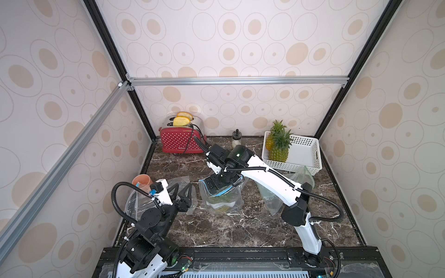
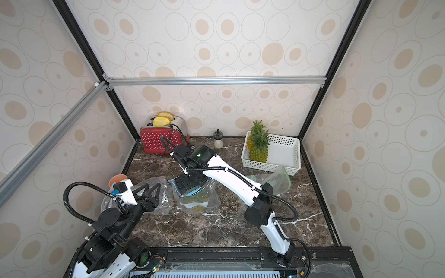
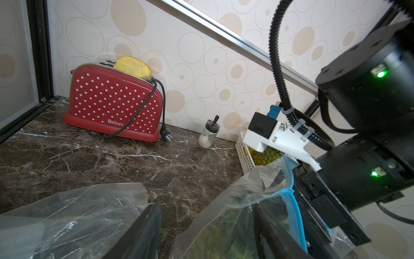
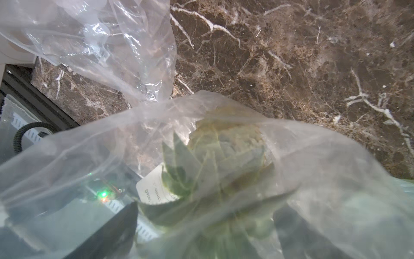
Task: Open the zip-top bag and take out the pineapple
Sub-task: Pick up the pineapple from the zipper food storage bag.
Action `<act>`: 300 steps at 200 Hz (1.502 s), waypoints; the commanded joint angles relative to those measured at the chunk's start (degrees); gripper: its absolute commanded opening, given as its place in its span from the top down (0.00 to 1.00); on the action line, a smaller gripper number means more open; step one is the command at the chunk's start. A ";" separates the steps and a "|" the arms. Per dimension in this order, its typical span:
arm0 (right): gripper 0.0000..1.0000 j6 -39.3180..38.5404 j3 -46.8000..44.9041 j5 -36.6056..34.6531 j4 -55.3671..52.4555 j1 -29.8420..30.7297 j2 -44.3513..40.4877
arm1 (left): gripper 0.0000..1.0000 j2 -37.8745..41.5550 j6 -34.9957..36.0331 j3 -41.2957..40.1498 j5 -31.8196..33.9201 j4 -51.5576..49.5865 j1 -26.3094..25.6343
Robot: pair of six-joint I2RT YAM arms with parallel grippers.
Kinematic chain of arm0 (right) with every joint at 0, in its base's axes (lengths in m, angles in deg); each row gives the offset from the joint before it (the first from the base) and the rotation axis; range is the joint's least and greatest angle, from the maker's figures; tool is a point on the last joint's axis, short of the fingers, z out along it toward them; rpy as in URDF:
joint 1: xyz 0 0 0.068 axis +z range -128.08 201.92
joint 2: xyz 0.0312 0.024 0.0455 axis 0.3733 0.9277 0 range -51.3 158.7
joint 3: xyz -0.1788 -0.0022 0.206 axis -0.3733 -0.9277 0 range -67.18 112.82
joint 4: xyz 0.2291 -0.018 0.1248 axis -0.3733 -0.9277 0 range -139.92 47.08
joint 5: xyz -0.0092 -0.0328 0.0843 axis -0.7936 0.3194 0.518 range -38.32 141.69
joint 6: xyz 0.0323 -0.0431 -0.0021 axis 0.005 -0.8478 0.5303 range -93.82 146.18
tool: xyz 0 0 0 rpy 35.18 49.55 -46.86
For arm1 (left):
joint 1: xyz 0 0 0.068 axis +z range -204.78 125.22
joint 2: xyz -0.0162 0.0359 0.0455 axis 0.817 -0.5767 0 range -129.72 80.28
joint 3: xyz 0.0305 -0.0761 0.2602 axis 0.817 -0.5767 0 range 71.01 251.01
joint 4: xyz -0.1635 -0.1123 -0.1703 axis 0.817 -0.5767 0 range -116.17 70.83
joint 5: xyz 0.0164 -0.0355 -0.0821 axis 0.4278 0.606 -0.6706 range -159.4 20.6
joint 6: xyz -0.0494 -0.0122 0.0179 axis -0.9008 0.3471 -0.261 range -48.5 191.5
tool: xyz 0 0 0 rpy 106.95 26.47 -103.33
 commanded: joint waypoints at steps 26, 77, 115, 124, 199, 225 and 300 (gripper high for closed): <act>0.12 3.34 -7.52 -0.58 1.91 -0.05 0.00 | 0.35 1.91 -1.34 -1.13 1.68 -2.49 0.37; 0.29 4.30 -13.68 -1.08 5.02 -0.47 -0.88 | 0.36 3.06 -1.84 -1.73 2.03 -4.22 0.36; 0.80 4.28 -18.13 -3.71 7.46 -0.76 -3.05 | 0.34 4.35 -3.37 -2.99 1.73 -5.21 0.39; 0.88 3.82 -18.36 -4.87 7.51 -0.80 -4.05 | 0.32 4.21 -4.12 -3.24 1.28 -5.30 0.39; 1.00 -9.06 -1.71 -5.15 -2.02 -6.24 -8.48 | 0.11 -21.24 -34.83 -3.85 -10.68 4.99 0.39; 1.00 -12.31 2.20 -5.72 -5.32 -6.78 -8.22 | 0.07 -26.32 -44.38 -4.61 -11.40 11.69 0.39; 1.00 -14.67 -14.62 -0.55 8.73 -8.43 -14.01 | 1.00 -36.35 -50.02 -5.82 -11.60 22.78 0.39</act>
